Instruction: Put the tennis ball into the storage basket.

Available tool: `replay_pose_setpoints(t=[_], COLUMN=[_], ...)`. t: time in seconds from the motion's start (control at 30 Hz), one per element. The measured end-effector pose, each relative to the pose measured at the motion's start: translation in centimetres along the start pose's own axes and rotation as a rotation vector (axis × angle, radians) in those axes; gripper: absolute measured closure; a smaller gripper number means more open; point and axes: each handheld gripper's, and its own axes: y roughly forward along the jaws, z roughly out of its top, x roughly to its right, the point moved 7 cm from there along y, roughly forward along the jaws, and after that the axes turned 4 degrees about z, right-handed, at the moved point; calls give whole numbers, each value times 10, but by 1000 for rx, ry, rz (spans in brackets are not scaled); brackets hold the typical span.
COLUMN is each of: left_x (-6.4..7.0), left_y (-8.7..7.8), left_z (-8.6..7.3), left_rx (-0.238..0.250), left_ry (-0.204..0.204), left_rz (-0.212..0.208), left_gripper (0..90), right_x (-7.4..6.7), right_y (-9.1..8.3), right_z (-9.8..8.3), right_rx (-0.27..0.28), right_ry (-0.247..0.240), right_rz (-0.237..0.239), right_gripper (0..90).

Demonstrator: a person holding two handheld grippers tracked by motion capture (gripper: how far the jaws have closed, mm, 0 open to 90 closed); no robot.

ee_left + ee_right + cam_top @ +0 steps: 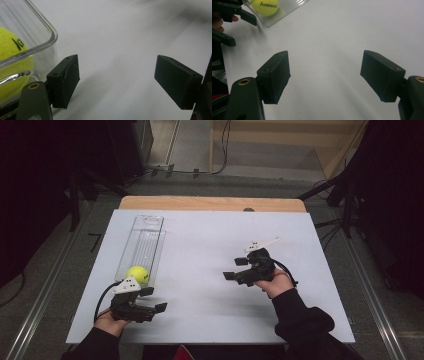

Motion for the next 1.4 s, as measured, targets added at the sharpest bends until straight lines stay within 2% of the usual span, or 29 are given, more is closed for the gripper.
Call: replay_pose_setpoints(t=[0.7, 1.4], left_x=[1, 0], left_y=[2, 1], left_z=[0, 0], left_rx=[-1, -1], left_ry=[-6, -7], left_rz=[3, 3], left_gripper=[208, 208], right_x=[16, 23], right_y=[-28, -34], right_z=[-40, -77], right_rx=[10, -23], right_ry=[55, 103], right_rz=[-67, -88], right_gripper=[217, 216])
